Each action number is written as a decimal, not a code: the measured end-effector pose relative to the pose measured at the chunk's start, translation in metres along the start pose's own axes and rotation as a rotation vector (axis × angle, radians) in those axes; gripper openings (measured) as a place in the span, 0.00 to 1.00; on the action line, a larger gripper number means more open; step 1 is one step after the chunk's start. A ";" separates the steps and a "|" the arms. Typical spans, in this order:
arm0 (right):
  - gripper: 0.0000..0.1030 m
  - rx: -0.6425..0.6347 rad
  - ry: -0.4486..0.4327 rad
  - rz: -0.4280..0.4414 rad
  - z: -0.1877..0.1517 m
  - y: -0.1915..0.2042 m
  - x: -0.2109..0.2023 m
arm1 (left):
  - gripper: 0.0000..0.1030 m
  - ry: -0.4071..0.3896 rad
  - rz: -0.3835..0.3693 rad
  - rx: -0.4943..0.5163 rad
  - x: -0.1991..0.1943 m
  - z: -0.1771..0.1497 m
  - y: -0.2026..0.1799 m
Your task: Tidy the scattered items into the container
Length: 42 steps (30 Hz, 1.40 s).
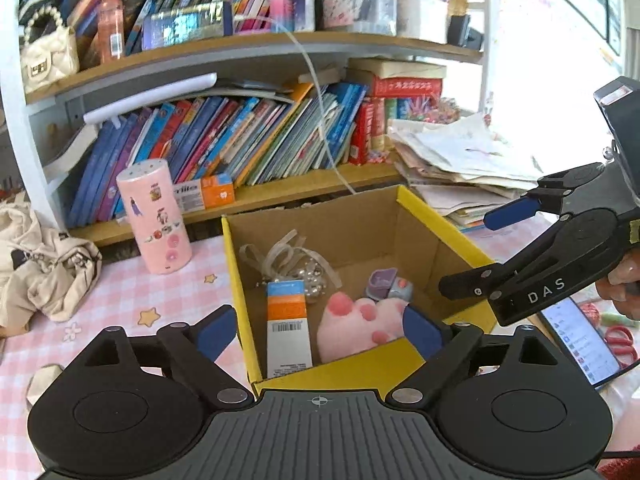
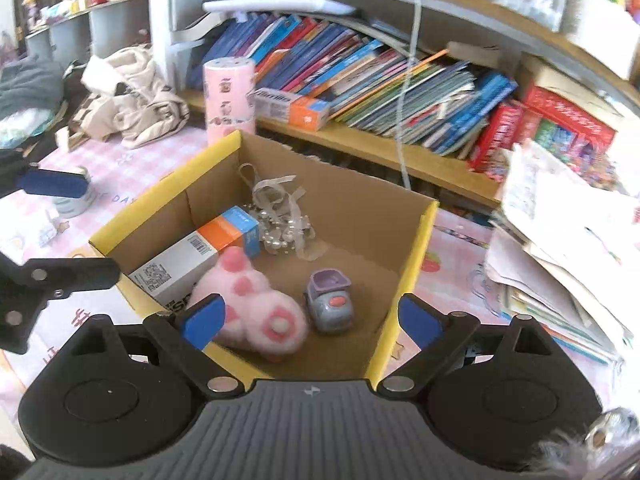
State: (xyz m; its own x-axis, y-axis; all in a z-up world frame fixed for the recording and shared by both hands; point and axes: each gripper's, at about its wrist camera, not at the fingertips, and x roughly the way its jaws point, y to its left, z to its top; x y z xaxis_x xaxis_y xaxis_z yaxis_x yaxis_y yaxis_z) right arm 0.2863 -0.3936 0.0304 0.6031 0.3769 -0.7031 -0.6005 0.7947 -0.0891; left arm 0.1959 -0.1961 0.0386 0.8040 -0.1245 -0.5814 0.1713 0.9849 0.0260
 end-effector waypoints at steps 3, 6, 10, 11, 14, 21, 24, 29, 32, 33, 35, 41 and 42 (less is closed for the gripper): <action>0.91 0.056 -0.021 -0.045 -0.009 0.006 -0.013 | 0.92 -0.010 -0.013 0.005 -0.014 -0.007 0.000; 0.91 0.111 -0.033 -0.080 -0.019 0.015 -0.026 | 0.92 -0.010 -0.017 -0.008 -0.028 -0.017 0.004; 0.91 0.161 -0.042 -0.112 -0.033 0.034 -0.043 | 0.94 -0.007 -0.030 -0.016 -0.046 -0.033 0.013; 0.91 0.171 -0.042 -0.116 -0.037 0.040 -0.046 | 0.94 -0.001 -0.034 -0.013 -0.050 -0.036 0.015; 0.92 0.203 -0.037 -0.119 -0.049 0.060 -0.055 | 0.94 0.012 -0.038 -0.006 -0.059 -0.046 0.022; 0.92 0.249 -0.005 -0.122 -0.068 0.110 -0.057 | 0.95 0.037 -0.029 -0.002 -0.074 -0.067 0.039; 0.93 0.246 0.009 -0.135 -0.074 0.130 -0.056 | 0.95 0.054 -0.014 -0.005 -0.078 -0.076 0.047; 0.94 0.221 0.035 -0.140 -0.081 0.158 -0.050 | 0.96 0.085 0.006 -0.018 -0.084 -0.091 0.061; 0.94 0.216 0.041 -0.135 -0.081 0.172 -0.047 | 0.96 0.104 0.013 -0.018 -0.088 -0.099 0.067; 0.94 0.212 0.042 -0.132 -0.081 0.176 -0.046 | 0.96 0.110 0.015 -0.015 -0.089 -0.102 0.069; 0.94 0.202 0.042 -0.125 -0.080 0.186 -0.044 | 0.96 0.123 0.019 -0.010 -0.091 -0.106 0.073; 0.95 0.180 0.053 -0.089 -0.077 0.210 -0.035 | 0.96 0.144 0.045 -0.011 -0.100 -0.117 0.088; 0.95 0.178 0.055 -0.084 -0.076 0.214 -0.034 | 0.96 0.146 0.050 -0.014 -0.101 -0.119 0.091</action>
State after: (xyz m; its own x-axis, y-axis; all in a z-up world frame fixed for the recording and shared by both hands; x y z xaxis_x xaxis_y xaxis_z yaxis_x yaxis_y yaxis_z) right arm 0.0976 -0.2724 -0.0183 0.6146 0.2834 -0.7362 -0.4444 0.8954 -0.0263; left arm 0.0624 -0.0799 0.0031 0.7200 -0.0579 -0.6916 0.1244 0.9911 0.0466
